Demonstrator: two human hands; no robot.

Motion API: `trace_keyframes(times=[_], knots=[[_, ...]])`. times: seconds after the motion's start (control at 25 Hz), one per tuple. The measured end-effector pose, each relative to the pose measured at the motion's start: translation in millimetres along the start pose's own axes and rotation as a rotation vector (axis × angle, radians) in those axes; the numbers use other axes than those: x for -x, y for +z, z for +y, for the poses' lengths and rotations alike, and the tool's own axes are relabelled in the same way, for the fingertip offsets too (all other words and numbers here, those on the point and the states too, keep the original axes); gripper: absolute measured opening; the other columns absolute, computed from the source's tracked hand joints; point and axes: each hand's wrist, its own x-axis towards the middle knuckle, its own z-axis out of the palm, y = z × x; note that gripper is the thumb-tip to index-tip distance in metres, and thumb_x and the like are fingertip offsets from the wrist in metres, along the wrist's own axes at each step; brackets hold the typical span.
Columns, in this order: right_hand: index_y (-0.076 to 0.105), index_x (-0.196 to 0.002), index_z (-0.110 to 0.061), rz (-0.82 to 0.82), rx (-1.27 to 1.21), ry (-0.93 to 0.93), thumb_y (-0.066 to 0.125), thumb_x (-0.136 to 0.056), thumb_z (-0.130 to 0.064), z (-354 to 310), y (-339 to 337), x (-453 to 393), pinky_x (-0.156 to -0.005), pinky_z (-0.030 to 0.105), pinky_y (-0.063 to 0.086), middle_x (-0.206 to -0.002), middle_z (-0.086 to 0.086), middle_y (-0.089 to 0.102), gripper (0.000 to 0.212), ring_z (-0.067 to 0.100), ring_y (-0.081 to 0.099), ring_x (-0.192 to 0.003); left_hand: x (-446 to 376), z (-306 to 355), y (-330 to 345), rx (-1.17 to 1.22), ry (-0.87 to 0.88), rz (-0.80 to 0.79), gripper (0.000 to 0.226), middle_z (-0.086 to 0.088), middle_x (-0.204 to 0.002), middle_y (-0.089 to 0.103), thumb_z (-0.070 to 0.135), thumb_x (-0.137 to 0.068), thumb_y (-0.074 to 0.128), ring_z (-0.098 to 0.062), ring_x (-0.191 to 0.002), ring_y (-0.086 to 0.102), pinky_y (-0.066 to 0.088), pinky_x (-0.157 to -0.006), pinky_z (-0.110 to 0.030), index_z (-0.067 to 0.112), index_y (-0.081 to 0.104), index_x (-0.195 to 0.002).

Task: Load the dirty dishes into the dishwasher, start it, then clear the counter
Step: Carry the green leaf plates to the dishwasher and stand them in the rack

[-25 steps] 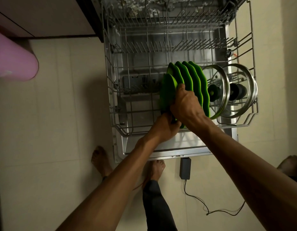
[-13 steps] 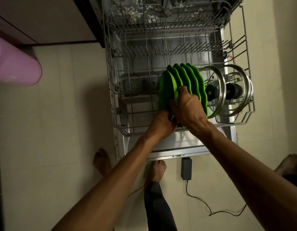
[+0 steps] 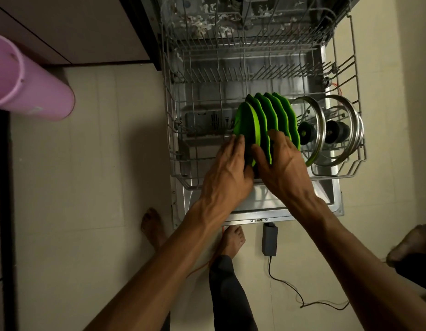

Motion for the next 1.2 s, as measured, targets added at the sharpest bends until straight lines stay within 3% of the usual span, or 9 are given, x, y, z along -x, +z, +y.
trace_keyframes(times=[0.28, 0.64, 0.88, 1.04, 1.2], knots=[[0.047, -0.135, -0.010, 0.040, -0.067, -0.055, 0.034, -0.099, -0.053, -42, -62, 36, -0.094, 0.044, 0.048, -0.124, 0.009, 0.060, 0.057, 0.024, 0.055, -0.114, 40, 41, -60, 0.039, 0.045, 0.093, 0.070, -0.005, -0.162, 0.011, 0.023, -0.099, 0.052, -0.016, -0.150, 0.008, 0.003, -0.111, -0.013, 0.011, 0.011, -0.154], [0.041, -0.143, -0.014, 0.001, -0.110, -0.075, 0.030, -0.097, -0.057, -114, -150, 75, -0.105, 0.031, 0.035, -0.140, 0.004, 0.053, 0.064, 0.014, 0.045, -0.127, 108, 96, -147, 0.098, 0.035, 0.114, 0.072, 0.005, -0.163, 0.004, 0.030, -0.100, 0.049, -0.007, -0.149, 0.001, 0.000, -0.110, -0.010, 0.018, 0.003, -0.155], [0.043, -0.142, -0.015, 0.009, -0.138, -0.119, 0.025, -0.096, -0.062, -176, -190, 94, -0.107, 0.045, 0.040, -0.138, 0.002, 0.054, 0.068, 0.015, 0.047, -0.126, 156, 104, -205, 0.083, -0.023, 0.143, 0.075, 0.004, -0.163, 0.005, 0.034, -0.099, 0.049, -0.008, -0.149, 0.004, 0.008, -0.115, -0.015, 0.019, 0.002, -0.155], [0.046, -0.138, -0.014, -0.005, -0.140, -0.194, 0.021, -0.096, -0.064, -226, -216, 107, -0.099, 0.045, 0.045, -0.126, 0.002, 0.060, 0.069, 0.013, 0.052, -0.114, 192, 106, -254, 0.100, -0.052, 0.210, 0.076, 0.005, -0.163, 0.005, 0.036, -0.098, 0.050, -0.007, -0.148, 0.007, 0.005, -0.109, -0.009, 0.020, 0.002, -0.155], [0.041, -0.142, -0.019, -0.044, -0.147, -0.258, 0.023, -0.098, -0.062, -289, -233, 130, -0.106, 0.044, 0.040, -0.135, 0.001, 0.055, 0.064, 0.011, 0.046, -0.124, 233, 106, -306, 0.126, -0.065, 0.292, 0.074, 0.003, -0.163, 0.008, 0.039, -0.098, 0.049, -0.010, -0.148, 0.011, 0.010, -0.112, -0.014, 0.019, 0.006, -0.155]])
